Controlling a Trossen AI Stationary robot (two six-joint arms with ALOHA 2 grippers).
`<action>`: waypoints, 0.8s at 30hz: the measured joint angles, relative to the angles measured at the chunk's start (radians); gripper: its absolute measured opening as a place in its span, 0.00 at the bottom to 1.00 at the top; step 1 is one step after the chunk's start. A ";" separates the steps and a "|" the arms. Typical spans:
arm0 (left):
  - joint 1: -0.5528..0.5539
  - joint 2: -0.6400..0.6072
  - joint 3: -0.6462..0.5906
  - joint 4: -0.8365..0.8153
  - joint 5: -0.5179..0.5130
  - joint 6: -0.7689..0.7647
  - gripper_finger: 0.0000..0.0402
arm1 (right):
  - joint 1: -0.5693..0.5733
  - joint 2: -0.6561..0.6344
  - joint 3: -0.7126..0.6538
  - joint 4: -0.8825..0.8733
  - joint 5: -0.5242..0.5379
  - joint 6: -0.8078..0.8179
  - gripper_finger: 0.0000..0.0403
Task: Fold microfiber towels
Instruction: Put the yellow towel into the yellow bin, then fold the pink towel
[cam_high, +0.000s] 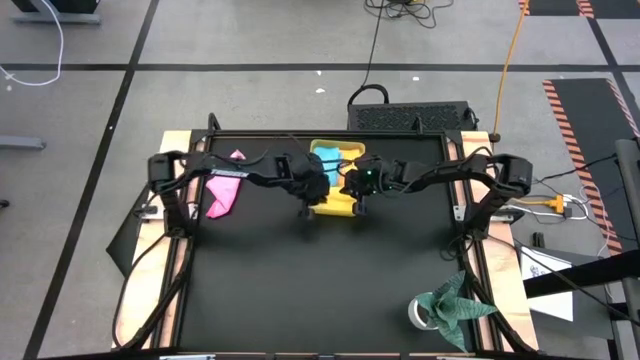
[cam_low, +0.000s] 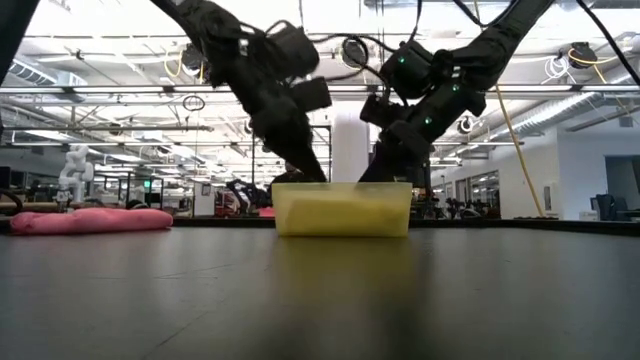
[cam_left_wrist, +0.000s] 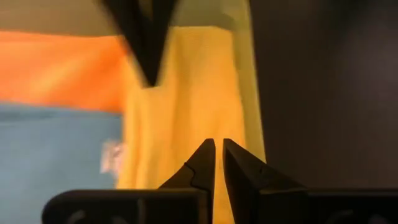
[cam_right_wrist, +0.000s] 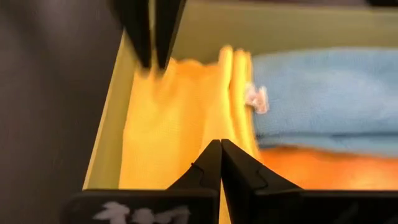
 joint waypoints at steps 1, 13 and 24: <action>-0.004 -0.018 0.000 -0.021 -0.039 -0.013 0.09 | 0.000 0.010 0.000 -0.004 0.004 0.002 0.00; -0.081 -0.270 -0.012 -0.538 -0.480 -0.278 0.09 | 0.009 0.000 -0.002 0.029 0.164 -0.039 0.00; -0.091 -0.461 -0.304 -0.652 -0.629 -0.633 0.09 | 0.157 -0.307 -0.130 0.000 0.157 -0.020 0.00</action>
